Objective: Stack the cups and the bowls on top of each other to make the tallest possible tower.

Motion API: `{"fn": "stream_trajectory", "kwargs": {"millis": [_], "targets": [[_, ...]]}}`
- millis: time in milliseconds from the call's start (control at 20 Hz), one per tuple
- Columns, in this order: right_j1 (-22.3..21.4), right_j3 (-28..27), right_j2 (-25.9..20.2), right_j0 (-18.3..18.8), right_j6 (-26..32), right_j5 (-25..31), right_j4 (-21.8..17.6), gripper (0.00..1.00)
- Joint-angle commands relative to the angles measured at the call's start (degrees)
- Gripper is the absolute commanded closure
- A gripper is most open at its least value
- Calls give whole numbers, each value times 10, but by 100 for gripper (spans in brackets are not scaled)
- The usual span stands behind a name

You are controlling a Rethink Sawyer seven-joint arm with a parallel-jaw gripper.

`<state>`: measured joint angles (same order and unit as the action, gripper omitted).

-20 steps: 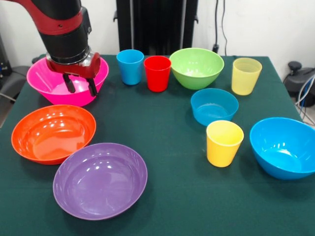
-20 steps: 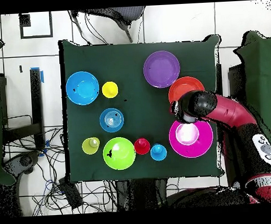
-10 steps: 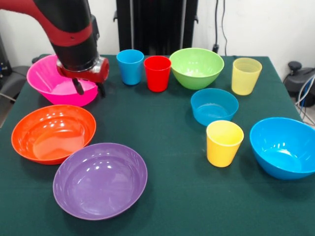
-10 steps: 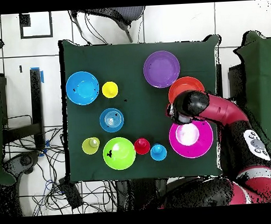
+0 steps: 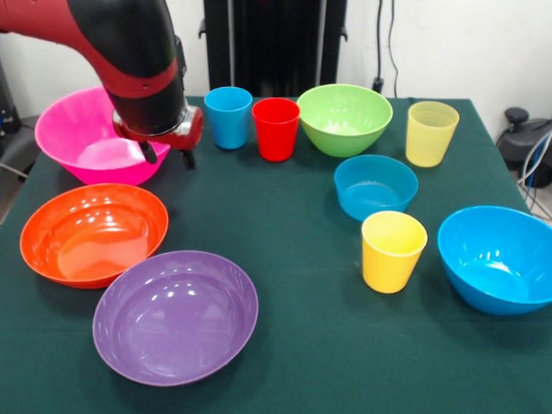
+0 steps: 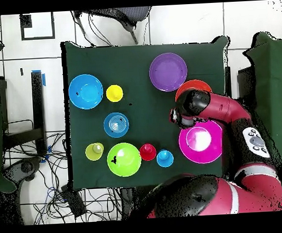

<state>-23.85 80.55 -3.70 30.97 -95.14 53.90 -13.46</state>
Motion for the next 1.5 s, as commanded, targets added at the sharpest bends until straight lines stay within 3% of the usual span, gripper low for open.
{"fn": "stream_trajectory", "kwargs": {"millis": [50, 300, 850, 1050, 1500], "targets": [[62, -56, 24, -30, -16, 66, -59, 0], [61, -68, 30, -39, -18, 59, -52, 0], [8, -5, 39, -47, -21, 16, -31, 0], [-7, 16, 19, -29, -16, -31, -11, 0], [-8, 31, -5, 2, 0, -66, 0, 0]]}}
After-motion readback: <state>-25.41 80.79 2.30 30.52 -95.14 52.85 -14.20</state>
